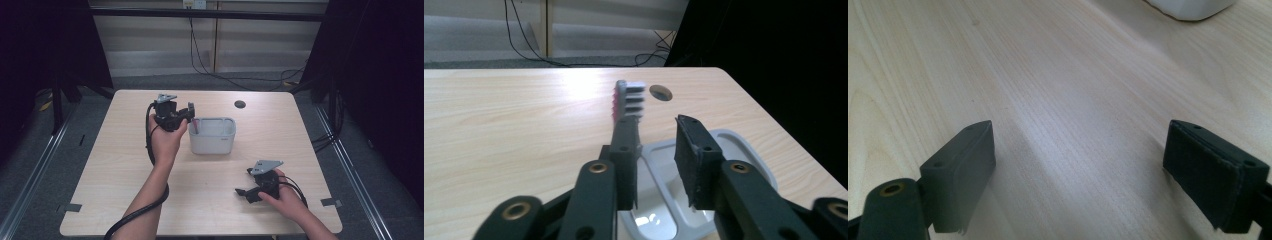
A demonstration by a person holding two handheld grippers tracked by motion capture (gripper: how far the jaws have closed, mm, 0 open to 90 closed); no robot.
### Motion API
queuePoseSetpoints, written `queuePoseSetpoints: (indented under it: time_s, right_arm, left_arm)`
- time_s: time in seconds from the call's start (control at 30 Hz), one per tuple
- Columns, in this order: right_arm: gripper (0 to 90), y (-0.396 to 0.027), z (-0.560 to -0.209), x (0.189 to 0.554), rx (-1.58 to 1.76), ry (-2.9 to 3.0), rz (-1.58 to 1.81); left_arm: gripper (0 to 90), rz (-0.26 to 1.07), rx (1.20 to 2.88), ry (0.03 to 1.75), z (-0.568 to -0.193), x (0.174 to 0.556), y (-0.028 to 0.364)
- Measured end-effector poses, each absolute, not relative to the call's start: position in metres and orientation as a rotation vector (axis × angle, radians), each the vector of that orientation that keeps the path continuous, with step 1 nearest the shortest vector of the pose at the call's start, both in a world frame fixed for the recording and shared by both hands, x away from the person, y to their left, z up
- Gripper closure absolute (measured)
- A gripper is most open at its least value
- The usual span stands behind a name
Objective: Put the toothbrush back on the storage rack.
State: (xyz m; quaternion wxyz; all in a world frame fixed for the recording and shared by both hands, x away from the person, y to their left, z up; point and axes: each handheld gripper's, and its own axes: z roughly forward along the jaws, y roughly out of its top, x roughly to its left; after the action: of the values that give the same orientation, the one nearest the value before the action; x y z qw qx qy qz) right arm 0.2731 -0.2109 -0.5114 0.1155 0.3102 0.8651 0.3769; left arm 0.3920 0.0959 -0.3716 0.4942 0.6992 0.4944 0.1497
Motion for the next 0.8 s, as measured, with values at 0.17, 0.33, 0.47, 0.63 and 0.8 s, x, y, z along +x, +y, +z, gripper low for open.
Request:
queuePoseSetpoints:
  time_s: [0.17, 0.33, 0.47, 0.63, 0.8]
  right_arm:
    - [12.8, -0.211, -0.511, 0.273, 0.91, 2.535, 1.104]
    - [12.8, -0.211, -0.511, 0.273, 0.909, 2.536, 1.106]
    - [12.8, -0.211, -0.511, 0.273, 0.908, 2.535, 1.106]
    - [12.8, -0.211, -0.511, 0.273, 0.908, 2.536, 1.106]
    - [12.8, -0.211, -0.511, 0.273, 0.908, 2.535, 1.106]
  left_arm:
    - [60.9, 0.362, 1.696, 1.186, -0.373, 0.388, 0.107]
    - [54.7, 0.358, 1.705, 1.17, -0.375, 0.386, 0.113]
    - [45.7, 0.363, 1.719, 1.129, -0.378, 0.383, 0.118]
    - [42.2, 0.361, 1.738, 1.092, -0.382, 0.381, 0.125]
    - [39.6, 0.322, 1.762, 1.083, -0.386, 0.38, 0.13]
